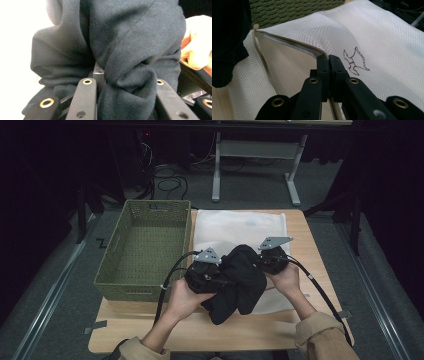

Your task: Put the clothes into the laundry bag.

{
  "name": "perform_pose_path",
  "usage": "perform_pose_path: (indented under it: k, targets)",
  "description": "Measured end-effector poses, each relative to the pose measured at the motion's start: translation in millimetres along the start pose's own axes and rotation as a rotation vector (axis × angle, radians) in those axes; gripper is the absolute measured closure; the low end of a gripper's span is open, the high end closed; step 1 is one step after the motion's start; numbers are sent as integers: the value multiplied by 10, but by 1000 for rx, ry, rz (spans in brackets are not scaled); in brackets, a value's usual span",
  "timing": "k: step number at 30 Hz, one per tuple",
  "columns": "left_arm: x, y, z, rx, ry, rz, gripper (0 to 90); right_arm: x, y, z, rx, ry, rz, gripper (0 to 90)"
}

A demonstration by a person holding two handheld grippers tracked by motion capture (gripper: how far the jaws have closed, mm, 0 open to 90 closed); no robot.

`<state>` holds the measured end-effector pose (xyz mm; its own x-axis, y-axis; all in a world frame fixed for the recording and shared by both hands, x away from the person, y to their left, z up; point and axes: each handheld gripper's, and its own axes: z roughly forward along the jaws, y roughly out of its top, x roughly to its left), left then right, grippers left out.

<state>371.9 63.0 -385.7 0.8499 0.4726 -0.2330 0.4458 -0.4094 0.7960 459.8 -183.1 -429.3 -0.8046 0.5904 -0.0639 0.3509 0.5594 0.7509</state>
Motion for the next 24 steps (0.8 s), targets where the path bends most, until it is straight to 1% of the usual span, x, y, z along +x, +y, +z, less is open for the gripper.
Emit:
perform_pose_path:
  k: [3, 6, 9, 14, 16, 21, 24]
  targets:
    - [1, -17, 15, 3, 2, 3, 708, -6, 3, -7, -6, 2, 6, 887]
    - [5, -20, 28, 10, 8, 7, 708, -16, 10, -3, -12, 1, 3, 887]
    - [5, -25, 52, 16, 13, 16, 708, -3, 27, -3, -5, -1, -1, 887]
    - [-9, -52, 105, 19, 5, 25, 707, -6, 47, -8, -23, 12, 3, 887]
    - [-13, -64, 130, 25, 12, 29, 707, 2, 48, -5, -22, 10, 4, 887]
    - [13, -101, 169, 24, 3, 17, 706, -5, 50, -4, -26, 11, 5, 887]
    - [21, -125, 208, 35, 8, 14, 706, -4, 52, -4, -26, 10, 6, 888]
